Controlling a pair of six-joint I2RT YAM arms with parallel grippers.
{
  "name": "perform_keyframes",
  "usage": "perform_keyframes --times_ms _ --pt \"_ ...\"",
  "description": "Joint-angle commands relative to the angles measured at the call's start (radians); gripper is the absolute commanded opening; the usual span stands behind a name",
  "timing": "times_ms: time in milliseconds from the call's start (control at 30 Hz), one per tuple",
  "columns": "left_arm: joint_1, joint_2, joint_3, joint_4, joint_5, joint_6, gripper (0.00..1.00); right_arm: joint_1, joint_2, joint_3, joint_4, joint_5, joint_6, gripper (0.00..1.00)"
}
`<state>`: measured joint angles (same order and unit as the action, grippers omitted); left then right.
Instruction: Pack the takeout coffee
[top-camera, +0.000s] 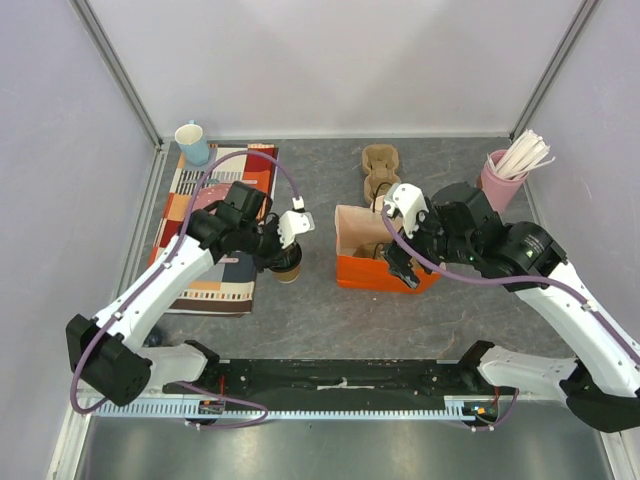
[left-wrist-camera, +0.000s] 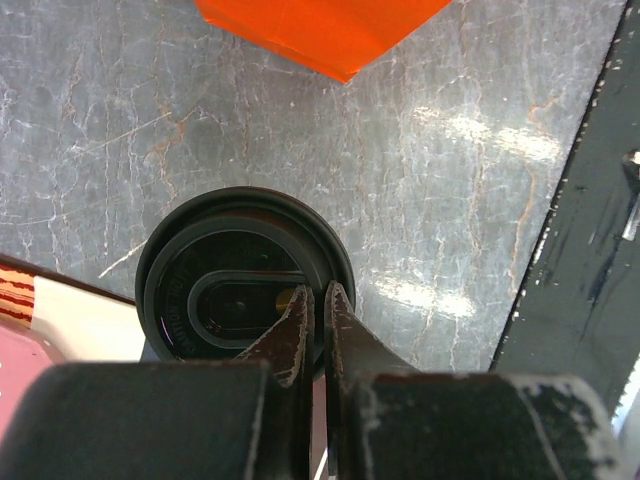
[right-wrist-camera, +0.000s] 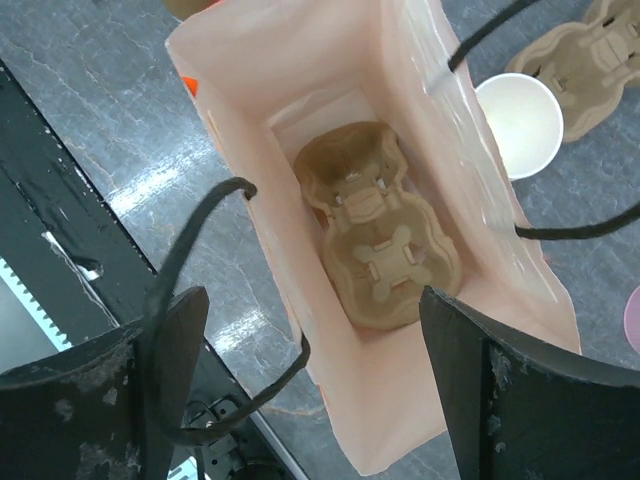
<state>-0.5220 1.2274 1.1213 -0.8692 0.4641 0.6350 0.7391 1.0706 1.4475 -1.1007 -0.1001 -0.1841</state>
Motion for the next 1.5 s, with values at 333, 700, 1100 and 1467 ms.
perform_keyframes --times_ms 333,700,1100,1467 --pt "0.011 0.142 0.311 -0.251 0.039 -0.003 0.02 0.091 0.009 -0.012 0.035 -0.105 -0.351 0.98" --pt "0.071 0.374 0.509 -0.133 0.102 -0.067 0.02 -0.018 0.229 0.266 0.102 -0.378 -0.232 0.96" --pt "0.089 0.383 0.479 -0.071 0.008 -0.072 0.02 -0.017 0.256 0.174 0.199 -0.418 -0.193 0.96" --pt "0.088 0.346 0.463 -0.067 0.039 -0.11 0.02 -0.015 0.246 0.209 0.124 -0.294 -0.229 0.95"
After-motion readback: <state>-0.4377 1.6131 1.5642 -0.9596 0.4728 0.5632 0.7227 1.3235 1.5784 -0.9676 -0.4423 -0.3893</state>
